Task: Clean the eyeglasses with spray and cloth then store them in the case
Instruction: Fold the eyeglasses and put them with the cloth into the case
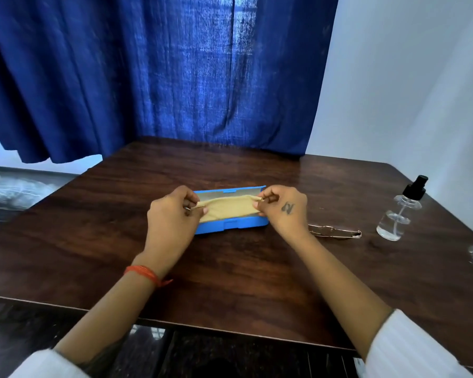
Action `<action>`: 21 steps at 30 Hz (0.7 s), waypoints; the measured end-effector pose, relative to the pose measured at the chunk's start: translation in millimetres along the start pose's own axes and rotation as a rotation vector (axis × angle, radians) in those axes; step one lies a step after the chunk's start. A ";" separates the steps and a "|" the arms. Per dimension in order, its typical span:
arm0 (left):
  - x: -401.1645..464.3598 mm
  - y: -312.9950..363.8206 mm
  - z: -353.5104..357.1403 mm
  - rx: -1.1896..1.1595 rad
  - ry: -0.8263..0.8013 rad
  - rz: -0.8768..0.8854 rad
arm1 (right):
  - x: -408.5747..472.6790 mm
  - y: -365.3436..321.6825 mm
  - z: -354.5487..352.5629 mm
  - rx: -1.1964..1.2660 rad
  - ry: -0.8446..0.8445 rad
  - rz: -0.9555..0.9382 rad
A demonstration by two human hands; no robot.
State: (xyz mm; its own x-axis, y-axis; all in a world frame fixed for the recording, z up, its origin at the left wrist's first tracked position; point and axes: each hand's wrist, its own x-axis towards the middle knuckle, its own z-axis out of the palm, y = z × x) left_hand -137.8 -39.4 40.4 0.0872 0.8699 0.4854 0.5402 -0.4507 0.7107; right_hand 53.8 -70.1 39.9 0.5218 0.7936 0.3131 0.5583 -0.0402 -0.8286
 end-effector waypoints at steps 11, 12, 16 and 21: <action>-5.4 -17.1 17.1 0.200 -0.008 0.270 | -6.6 19.6 14.6 -0.442 0.049 -0.413; -6.1 -17.2 16.6 0.188 -0.015 0.267 | -6.4 19.8 14.1 -0.475 0.048 -0.432; -9.6 -13.1 8.7 0.268 0.080 0.329 | -18.9 15.5 10.2 -0.569 0.134 -0.497; -2.8 -18.4 5.1 0.327 0.023 0.499 | -38.5 12.2 13.8 -0.492 -0.061 -0.676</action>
State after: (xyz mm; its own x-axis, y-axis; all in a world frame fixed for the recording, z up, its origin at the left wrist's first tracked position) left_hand -143.6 -32.5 23.4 0.3811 0.5626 0.7336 0.6685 -0.7158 0.2017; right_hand 31.7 -92.7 11.4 -0.0550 0.7728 0.6323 0.9634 0.2074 -0.1698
